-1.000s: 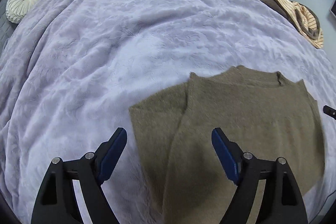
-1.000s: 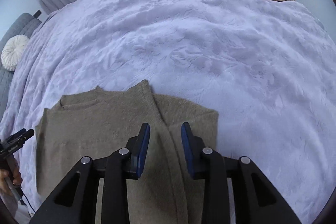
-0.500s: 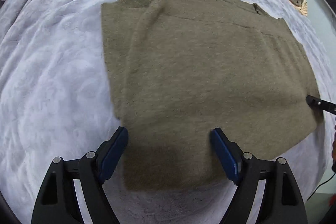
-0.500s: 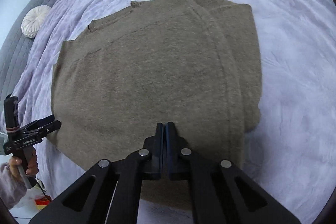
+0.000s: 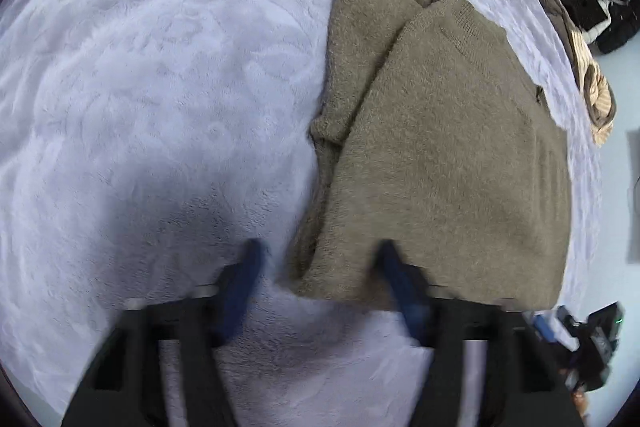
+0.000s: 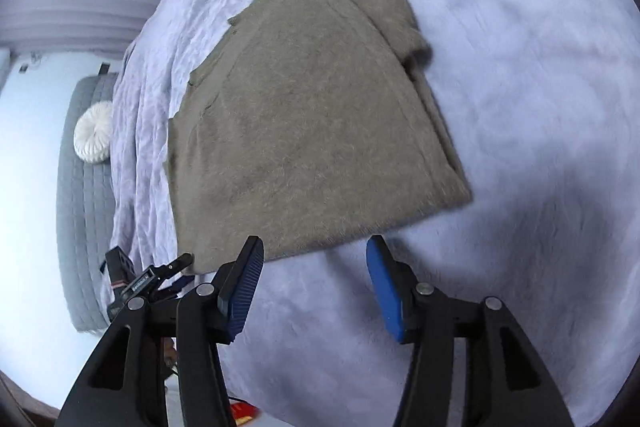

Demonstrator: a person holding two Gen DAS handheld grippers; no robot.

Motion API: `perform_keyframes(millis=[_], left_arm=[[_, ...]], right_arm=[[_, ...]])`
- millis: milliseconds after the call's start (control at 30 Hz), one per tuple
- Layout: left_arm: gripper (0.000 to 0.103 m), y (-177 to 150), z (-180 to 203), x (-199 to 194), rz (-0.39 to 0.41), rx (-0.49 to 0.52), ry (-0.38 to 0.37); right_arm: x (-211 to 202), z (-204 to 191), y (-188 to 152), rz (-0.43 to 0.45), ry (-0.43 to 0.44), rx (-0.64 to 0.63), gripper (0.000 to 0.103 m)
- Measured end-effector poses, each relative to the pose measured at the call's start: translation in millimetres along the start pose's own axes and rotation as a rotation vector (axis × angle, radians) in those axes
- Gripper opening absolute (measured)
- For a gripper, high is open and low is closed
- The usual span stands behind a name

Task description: Fold small clothes

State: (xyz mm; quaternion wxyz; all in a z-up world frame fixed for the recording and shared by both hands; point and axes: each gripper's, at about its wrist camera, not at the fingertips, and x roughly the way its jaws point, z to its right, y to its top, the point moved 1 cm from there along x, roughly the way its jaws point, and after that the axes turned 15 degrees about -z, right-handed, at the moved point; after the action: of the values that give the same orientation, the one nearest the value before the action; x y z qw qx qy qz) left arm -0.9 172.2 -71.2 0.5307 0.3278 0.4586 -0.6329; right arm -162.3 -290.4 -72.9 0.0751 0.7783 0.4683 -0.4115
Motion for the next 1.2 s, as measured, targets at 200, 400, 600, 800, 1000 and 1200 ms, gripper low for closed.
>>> perform_keyframes(millis=[200, 400, 600, 800, 1000, 1200], left_arm=[[0.022, -6.0, 13.1, -11.6, 0.036, 0.072, 0.031], [0.022, -20.5, 8.7, -17.8, 0.061, 0.136, 0.135], [0.022, -20.4, -8.1, -14.1, 0.072, 0.118, 0.138], [0.022, -30.1, -14.9, -38.0, 0.084, 0.120, 0.202], [0.022, -14.6, 18.1, -67.4, 0.161, 0.199, 0.133], [0.022, 56.0, 82.3, -65.6, 0.230, 0.280, 0.144]], right_arm=[[-1.1, 34.2, 17.2, 0.145, 0.132, 0.272, 0.008], [-17.9, -11.8, 19.3, 0.117, -0.131, 0.002, 0.007], [11.2, 0.3, 34.3, 0.058, -0.218, -0.019, 0.008], [-10.4, -7.6, 8.2, 0.016, -0.277, -0.046, 0.009], [-5.2, -71.0, -12.6, -0.008, -0.301, -0.288, 0.010], [19.0, -118.9, 28.3, 0.039, -0.343, -0.367, 0.010]])
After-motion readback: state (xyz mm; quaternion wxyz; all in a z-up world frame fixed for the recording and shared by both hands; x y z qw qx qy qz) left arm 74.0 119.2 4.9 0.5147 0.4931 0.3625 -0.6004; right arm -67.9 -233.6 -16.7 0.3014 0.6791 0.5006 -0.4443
